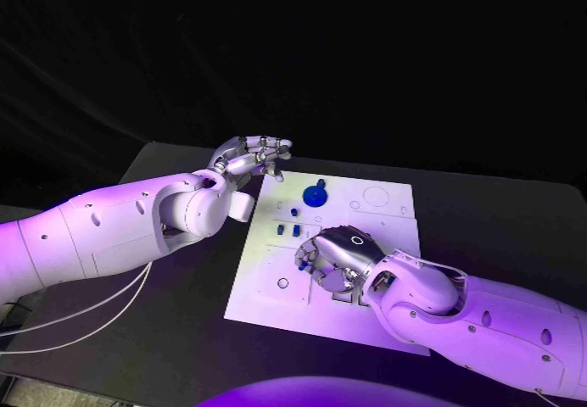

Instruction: Assemble the parts on the task board

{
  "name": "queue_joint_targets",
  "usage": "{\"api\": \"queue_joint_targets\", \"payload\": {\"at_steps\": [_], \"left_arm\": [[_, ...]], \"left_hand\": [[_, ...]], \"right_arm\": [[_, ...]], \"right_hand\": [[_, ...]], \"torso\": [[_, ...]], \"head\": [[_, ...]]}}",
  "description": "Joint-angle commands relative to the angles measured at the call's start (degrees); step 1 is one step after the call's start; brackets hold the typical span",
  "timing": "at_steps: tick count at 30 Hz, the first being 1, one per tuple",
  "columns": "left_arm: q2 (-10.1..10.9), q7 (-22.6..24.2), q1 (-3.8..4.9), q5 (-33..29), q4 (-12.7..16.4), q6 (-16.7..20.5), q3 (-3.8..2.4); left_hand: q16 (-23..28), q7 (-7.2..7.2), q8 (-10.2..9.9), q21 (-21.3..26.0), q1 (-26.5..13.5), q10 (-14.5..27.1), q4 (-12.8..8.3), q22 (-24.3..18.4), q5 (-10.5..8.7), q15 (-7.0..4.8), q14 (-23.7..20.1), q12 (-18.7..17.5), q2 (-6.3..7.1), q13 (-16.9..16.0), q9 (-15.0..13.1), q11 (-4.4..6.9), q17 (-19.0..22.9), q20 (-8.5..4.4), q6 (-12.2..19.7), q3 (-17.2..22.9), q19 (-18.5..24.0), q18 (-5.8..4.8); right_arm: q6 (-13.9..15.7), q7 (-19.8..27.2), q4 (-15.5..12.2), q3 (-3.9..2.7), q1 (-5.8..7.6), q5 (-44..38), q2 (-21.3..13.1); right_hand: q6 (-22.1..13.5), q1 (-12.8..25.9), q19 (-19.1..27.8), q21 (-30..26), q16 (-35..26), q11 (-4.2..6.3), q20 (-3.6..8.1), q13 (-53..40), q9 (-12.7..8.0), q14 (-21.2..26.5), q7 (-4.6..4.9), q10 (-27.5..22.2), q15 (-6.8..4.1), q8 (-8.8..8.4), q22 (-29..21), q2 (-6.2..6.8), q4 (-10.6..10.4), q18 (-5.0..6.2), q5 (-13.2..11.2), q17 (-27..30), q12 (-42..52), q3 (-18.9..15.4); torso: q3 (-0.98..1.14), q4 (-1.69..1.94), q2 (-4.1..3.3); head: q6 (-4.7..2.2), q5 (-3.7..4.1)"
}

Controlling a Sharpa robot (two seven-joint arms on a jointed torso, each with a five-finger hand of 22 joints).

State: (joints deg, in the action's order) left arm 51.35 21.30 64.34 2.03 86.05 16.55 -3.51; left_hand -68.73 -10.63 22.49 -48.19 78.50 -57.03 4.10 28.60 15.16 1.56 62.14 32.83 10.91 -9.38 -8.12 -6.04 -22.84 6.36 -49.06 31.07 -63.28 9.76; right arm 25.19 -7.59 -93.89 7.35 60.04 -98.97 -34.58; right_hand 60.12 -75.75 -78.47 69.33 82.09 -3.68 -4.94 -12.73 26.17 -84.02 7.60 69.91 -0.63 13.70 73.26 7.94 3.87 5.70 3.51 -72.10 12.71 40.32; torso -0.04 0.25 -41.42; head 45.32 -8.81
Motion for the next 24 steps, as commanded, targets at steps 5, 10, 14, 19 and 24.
{"api": "queue_joint_targets", "payload": {"at_steps": [5,10,14,19,24], "left_arm": [[0.0,0.1,0.03,0.3,0.0,-1.1,-0.03],[0.0,0.1,0.03,0.3,0.0,-1.1,-0.03],[0.0,0.0,0.03,0.3,0.0,-1.1,-0.03],[0.0,0.0,0.03,0.3,0.0,-1.2,-0.02],[0.0,0.0,0.03,0.3,0.1,-1.2,-0.02]], "left_hand": [[0.2,-0.07,-0.1,0.3,-0.1,0.4,-0.3,-0.1,0.31,0.03,-0.4,0.2,0.08,-0.1,0.1,-0.03,0.0,0.19,0.4,-0.1,-0.1,0.76],[0.2,-0.07,-0.1,0.3,-0.1,0.4,-0.3,-0.1,0.31,0.03,-0.4,0.2,0.08,-0.1,0.1,-0.03,0.0,0.19,0.4,-0.1,-0.1,0.76],[0.2,-0.08,-0.1,0.4,-0.1,0.6,-0.3,-0.1,0.31,0.06,-0.4,0.3,0.07,-0.1,0.1,-0.05,0.1,0.22,0.4,-0.2,-0.1,0.76],[0.2,-0.08,-0.1,0.4,-0.1,0.6,-0.3,-0.1,0.31,0.06,-0.4,0.3,0.07,-0.1,0.1,-0.05,0.1,0.22,0.4,-0.2,-0.1,0.76],[0.2,-0.08,-0.1,0.4,-0.1,0.6,-0.3,-0.1,0.31,0.06,-0.4,0.3,0.07,-0.1,0.1,-0.05,0.1,0.22,0.4,-0.2,-0.1,0.76]], "right_arm": [[-1.4,0.1,0.3,0.02,-0.14,-0.5,0.2],[-1.5,0.0,0.5,0.02,-0.16,-0.7,0.2],[-1.7,0.0,0.7,0.02,-0.17,-0.7,0.3],[-2.1,0.2,0.8,0.02,-0.20,-0.7,0.5],[-2.8,0.3,1.1,0.05,-0.29,-0.6,0.9]], "right_hand": [[0.0,0.4,0.4,-0.4,0.2,0.24,-0.03,-0.1,0.1,-2.3,0.19,0.0,-0.32,0.19,-0.1,-0.12,0.1,-0.49,0.4,0.1,0.1,0.1],[0.0,0.4,0.4,-0.4,0.2,0.24,-0.03,-0.1,0.1,-2.3,0.19,0.0,-0.32,0.19,-0.1,-0.12,0.1,-0.49,0.4,0.1,0.1,0.1],[0.0,0.4,0.4,-0.4,0.2,0.24,-0.03,-0.1,0.1,-2.3,0.19,0.0,-0.32,0.19,-0.1,-0.12,0.1,-0.49,0.4,0.1,0.1,0.1],[0.0,0.4,0.4,-0.4,0.2,0.24,-0.03,-0.1,0.1,-2.3,0.19,0.0,-0.32,0.19,-0.1,-0.12,0.1,-0.49,0.4,0.1,0.1,0.1],[0.0,0.4,0.4,-0.4,0.2,0.24,-0.03,-0.1,0.1,-2.3,0.19,0.0,-0.32,0.19,-0.1,-0.12,0.1,-0.49,0.4,0.1,0.1,0.1]], "torso": [[0.00,0.01,0.00],[-0.04,0.03,-0.01],[-0.02,0.03,-0.01],[0.00,0.06,0.02],[-0.02,0.01,0.02]], "head": [[0.00,-0.02],[-0.05,-0.01],[-0.09,-0.02],[-0.07,-0.07],[-0.04,-0.10]]}}
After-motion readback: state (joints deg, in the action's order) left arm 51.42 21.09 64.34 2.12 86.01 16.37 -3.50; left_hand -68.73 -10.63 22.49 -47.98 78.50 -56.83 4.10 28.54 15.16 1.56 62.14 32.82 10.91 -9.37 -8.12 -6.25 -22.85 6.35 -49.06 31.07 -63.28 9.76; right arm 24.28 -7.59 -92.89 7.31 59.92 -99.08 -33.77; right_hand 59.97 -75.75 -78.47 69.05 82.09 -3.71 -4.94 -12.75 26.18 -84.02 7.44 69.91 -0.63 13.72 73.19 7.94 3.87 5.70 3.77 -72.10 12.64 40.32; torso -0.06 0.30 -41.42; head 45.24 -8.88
